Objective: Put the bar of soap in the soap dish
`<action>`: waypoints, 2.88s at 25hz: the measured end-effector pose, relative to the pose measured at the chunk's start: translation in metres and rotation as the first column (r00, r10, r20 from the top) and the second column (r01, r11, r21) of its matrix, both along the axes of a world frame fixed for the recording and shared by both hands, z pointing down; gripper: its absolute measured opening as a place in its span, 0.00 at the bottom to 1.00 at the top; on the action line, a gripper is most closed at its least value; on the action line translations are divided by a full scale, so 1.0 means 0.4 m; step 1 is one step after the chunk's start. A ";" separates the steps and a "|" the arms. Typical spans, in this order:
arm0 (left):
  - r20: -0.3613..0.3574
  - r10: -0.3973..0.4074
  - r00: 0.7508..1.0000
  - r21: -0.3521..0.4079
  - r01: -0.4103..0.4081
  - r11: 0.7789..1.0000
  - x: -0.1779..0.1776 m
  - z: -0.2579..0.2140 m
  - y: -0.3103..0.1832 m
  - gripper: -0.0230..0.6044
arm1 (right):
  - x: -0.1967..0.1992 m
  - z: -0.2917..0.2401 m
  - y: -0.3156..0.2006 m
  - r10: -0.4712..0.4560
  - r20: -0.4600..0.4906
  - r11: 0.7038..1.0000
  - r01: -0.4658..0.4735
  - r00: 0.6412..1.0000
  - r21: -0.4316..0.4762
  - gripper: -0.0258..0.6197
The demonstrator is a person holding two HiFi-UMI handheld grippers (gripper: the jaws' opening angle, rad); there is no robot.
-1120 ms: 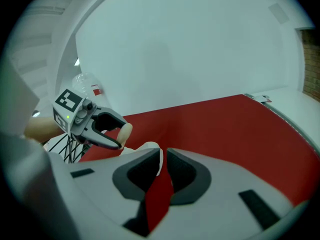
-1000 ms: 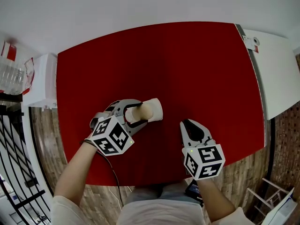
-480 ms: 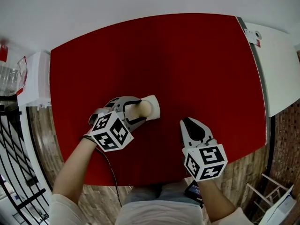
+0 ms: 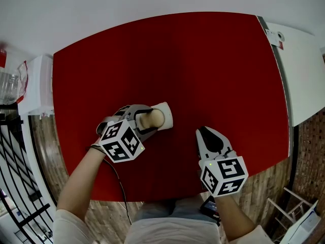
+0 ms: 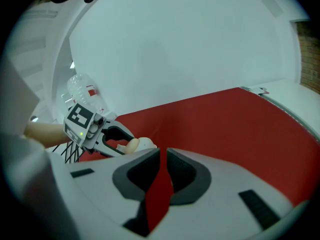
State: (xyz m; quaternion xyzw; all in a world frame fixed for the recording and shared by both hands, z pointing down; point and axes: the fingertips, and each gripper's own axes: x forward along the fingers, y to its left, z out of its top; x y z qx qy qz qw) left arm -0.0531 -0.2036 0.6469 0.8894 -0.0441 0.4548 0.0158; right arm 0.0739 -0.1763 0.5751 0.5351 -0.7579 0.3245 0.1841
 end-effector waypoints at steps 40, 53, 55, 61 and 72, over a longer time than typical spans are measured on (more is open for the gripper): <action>-0.053 -0.137 0.989 0.020 0.138 0.990 -0.023 -0.131 0.028 0.31 | -0.016 -0.113 0.014 -0.082 -0.012 0.995 0.082 0.997 0.054 0.11; -0.291 -0.665 0.688 0.040 0.703 0.710 -0.119 -0.458 0.163 0.05 | -0.042 -0.310 0.123 -0.153 -0.059 0.977 0.160 0.987 0.140 0.11; -0.333 -0.722 0.606 0.026 0.771 0.636 -0.134 -0.500 0.211 0.05 | -0.054 -0.333 0.149 -0.166 -0.064 0.973 0.174 0.984 0.149 0.11; -0.443 -0.805 0.395 -0.041 0.888 0.458 -0.147 -0.574 0.339 0.05 | -0.098 -0.404 0.222 -0.189 -0.051 0.962 0.196 0.981 0.190 0.11; -0.449 -0.834 0.321 -0.068 0.918 0.390 -0.150 -0.560 0.396 0.05 | -0.128 -0.419 0.281 -0.179 -0.071 0.958 0.191 0.981 0.216 0.06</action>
